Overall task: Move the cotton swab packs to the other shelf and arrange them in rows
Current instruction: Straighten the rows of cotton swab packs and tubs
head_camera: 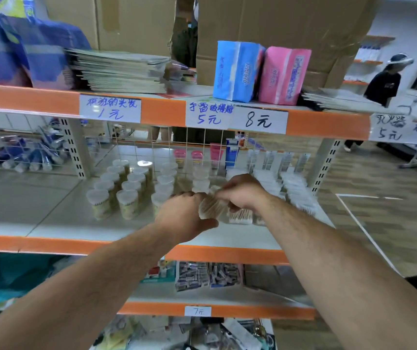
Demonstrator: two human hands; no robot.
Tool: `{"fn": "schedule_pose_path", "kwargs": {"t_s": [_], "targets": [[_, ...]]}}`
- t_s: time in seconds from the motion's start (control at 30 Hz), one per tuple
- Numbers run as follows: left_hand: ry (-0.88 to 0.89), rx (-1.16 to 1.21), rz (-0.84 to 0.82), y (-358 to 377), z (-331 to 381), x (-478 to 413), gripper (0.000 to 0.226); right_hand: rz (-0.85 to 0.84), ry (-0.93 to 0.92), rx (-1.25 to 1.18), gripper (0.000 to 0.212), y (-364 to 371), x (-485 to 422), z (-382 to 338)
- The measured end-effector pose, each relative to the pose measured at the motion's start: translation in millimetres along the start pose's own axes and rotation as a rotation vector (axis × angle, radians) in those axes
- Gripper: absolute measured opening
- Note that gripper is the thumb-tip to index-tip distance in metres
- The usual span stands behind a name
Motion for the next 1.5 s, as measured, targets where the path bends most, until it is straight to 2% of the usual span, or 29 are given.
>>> {"fn": "schedule_pose_path", "kwargs": {"t_s": [0.07, 0.1, 0.17, 0.23, 0.37, 0.5, 0.63, 0.7, 0.73, 0.77, 0.83, 0.87, 0.93, 1.0, 1.33, 1.5], "targets": [[-0.068, 0.023, -0.053, 6.8, -4.6, -1.5, 0.064, 0.004, 0.01, -0.046, 0.024, 2.8, 2.2, -1.6], [-0.097, 0.046, -0.069, 9.2, -6.5, -1.8, 0.062, 0.01, 0.021, -0.077, 0.027, 4.1, 3.2, -1.6], [-0.145, 0.169, -0.098, 12.8, -10.8, -2.8, 0.04, 0.0, 0.038, -0.109, 0.037, 6.6, 4.6, -2.0], [-0.216, 0.402, -0.148, 16.6, -18.0, -3.3, 0.021, -0.03, 0.048, -0.146, 0.042, 8.6, 5.9, -2.8], [-0.319, 0.762, -0.183, 22.2, -36.0, -4.2, 0.033, -0.082, -0.008, -0.314, 0.025, 9.7, 9.6, -11.3], [-0.363, 0.903, -0.186, 21.8, -42.3, -3.8, 0.023, -0.084, -0.043, -0.307, 0.014, 11.0, 8.2, -15.2], [-0.374, 0.999, -0.213, 21.1, -44.7, -4.0, 0.022, -0.137, -0.065, -0.242, 0.035, 17.0, 4.1, -14.9], [-0.324, 0.915, -0.211, 20.3, -43.2, -5.3, 0.015, -0.129, -0.094, -0.168, 0.038, 21.3, 1.4, -14.5], [-0.279, 0.793, -0.208, 17.9, -41.8, -5.4, 0.014, -0.111, -0.098, -0.133, 0.039, 23.4, -1.1, -13.3], [-0.233, 0.646, -0.193, 14.5, -41.2, -5.0, 0.022, -0.089, -0.099, -0.092, 0.039, 25.6, -3.8, -11.2], [-0.161, 0.374, -0.134, 13.2, -51.2, -7.6, 0.063, -0.043, -0.098, 0.033, 0.042, 31.1, -10.6, -6.6], [-0.145, 0.283, -0.107, 12.5, -58.4, -9.1, 0.077, -0.027, -0.098, 0.109, 0.044, 35.0, -14.4, -4.0], [-0.123, 0.15, -0.082, 9.5, -71.4, -11.7, 0.085, -0.013, -0.081, 0.194, 0.047, 44.9, -21.5, 2.3], [-0.124, 0.052, -0.103, 8.4, -80.3, -10.9, 0.083, -0.014, -0.049, 0.212, 0.048, 55.2, -27.2, 8.7], [-0.137, -0.013, -0.148, 14.6, -94.7, -1.4, 0.076, 0.059, -0.003, 0.277, 0.044, 70.2, -38.8, 16.5], [-0.142, -0.002, -0.159, 22.8, -94.7, -8.1, 0.077, 0.085, -0.015, 0.333, 0.054, 73.8, -45.1, 19.6]]}}
Point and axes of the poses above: each hand's wrist, its own x-axis away from the middle knuckle, its own y-axis out of the palm, z = x × y, the point moved 8 cm from there along -x, towards the middle knuckle, and after that the axes turned 2 degrees about y, right-handed, at the moved point
